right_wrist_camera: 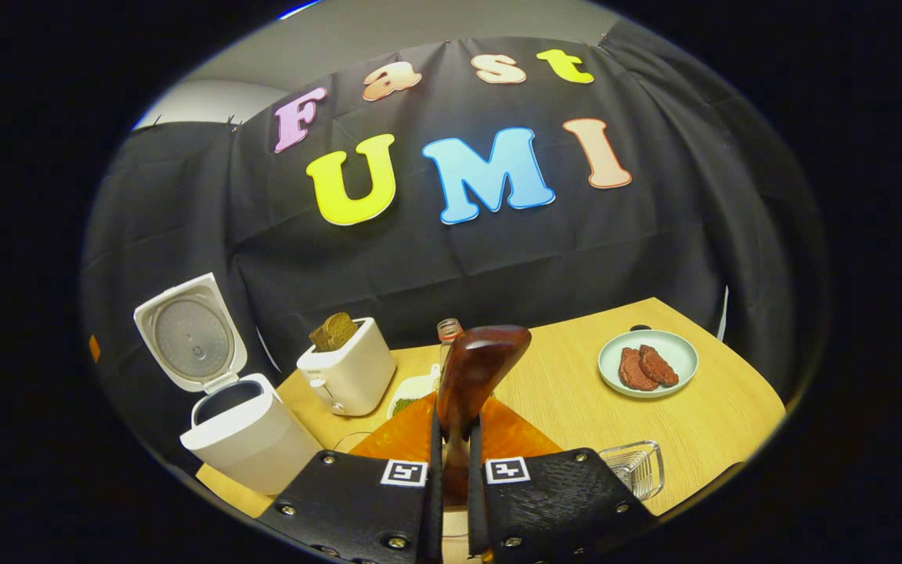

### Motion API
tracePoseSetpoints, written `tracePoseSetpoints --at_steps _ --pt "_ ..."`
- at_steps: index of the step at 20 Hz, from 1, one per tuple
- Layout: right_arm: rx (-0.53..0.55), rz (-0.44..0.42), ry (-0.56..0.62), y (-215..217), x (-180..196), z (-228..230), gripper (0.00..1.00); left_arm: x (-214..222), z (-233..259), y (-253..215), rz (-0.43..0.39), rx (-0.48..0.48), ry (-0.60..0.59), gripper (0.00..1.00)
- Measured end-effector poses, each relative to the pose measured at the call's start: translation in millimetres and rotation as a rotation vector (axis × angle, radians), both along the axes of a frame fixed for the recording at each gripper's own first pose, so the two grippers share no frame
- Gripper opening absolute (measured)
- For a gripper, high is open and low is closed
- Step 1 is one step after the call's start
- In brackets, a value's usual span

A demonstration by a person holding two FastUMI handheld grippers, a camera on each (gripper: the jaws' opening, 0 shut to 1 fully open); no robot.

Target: Close the left gripper, press the button to open the rice cooker; take a wooden spoon from the chopstick holder with the right hand, scoop a spoonful of rice and pour it into the rice cooker, then put the wooden spoon back into the chopstick holder.

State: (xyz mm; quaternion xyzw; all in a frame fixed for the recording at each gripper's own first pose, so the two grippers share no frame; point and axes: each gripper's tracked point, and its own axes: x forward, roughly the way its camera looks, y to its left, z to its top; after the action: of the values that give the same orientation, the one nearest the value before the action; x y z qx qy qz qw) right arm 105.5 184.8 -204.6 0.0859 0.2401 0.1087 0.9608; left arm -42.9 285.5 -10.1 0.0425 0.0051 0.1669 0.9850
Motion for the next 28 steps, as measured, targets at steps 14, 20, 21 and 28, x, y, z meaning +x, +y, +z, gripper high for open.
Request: tracePoseSetpoints --at_steps 14,20,21,28 --pt "-0.335 0.099 -0.065 64 0 -74 0.13 -14 -16 54 0.071 0.047 0.06 0.95" --pt "-0.215 0.161 0.0 99 -19 -82 0.13 -14 -16 49 0.073 0.042 0.063 0.98" --pt "-0.171 0.162 0.021 103 -22 -85 0.13 -16 -14 48 0.07 0.043 0.062 0.98" --pt "0.25 -0.054 0.236 73 -10 -90 0.13 -17 -16 35 0.058 0.047 0.07 0.98"
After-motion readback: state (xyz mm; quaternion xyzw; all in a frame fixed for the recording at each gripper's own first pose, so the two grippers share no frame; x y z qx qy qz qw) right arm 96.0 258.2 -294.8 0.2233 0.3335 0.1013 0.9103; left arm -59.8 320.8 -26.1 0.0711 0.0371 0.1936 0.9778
